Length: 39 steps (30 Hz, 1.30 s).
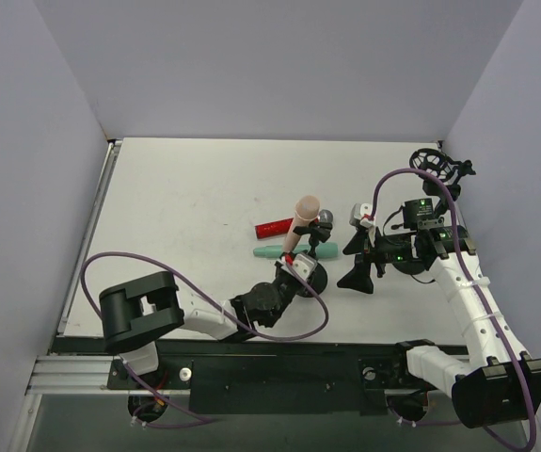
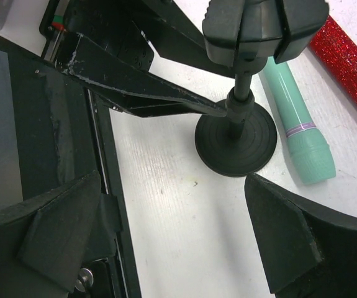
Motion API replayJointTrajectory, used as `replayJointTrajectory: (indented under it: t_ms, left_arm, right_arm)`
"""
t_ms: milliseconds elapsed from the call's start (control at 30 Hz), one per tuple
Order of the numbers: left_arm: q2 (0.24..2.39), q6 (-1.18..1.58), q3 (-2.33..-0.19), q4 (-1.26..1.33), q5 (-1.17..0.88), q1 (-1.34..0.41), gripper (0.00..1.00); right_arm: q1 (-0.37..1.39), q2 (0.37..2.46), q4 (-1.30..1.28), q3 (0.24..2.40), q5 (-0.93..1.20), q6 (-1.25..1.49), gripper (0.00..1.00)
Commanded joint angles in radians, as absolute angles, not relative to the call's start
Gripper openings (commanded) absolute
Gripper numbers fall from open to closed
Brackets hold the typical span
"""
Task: Attach the microphones to the stand
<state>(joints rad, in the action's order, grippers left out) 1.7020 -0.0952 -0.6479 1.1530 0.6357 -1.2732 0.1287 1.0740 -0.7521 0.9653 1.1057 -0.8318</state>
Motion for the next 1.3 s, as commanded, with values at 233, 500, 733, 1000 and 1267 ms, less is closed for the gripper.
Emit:
replayJointTrajectory:
  t_ms: [233,500,733,1000,1267]
  left_arm:
    - [1.746,-0.103,-0.732,1.282,0.732,-1.266,0.46]
    - [1.810,-0.103,-0.787,1.313,0.755,-1.266,0.34]
    - [1.813,-0.126,-0.798,1.330,0.735,-1.264,0.00]
    - [1.654,-0.127,-0.701,1.286,0.614,-1.276,0.00]
    - [1.300,-0.031,-0.574,0.944,0.414,-1.129,0.00]
  right_arm:
    - [0.129,1.069,-0.773,0.971,1.137,-0.851,0.94]
    - [0.129,1.066,-0.775,0.973,1.137,-0.853,0.94]
    - [0.127,1.065,-0.778,0.973,1.137,-0.856,0.94]
    - [0.127,1.065,-0.785,0.974,1.137,-0.864,0.94]
    - [0.127,1.066,-0.798,0.976,1.132,-0.877,0.94]
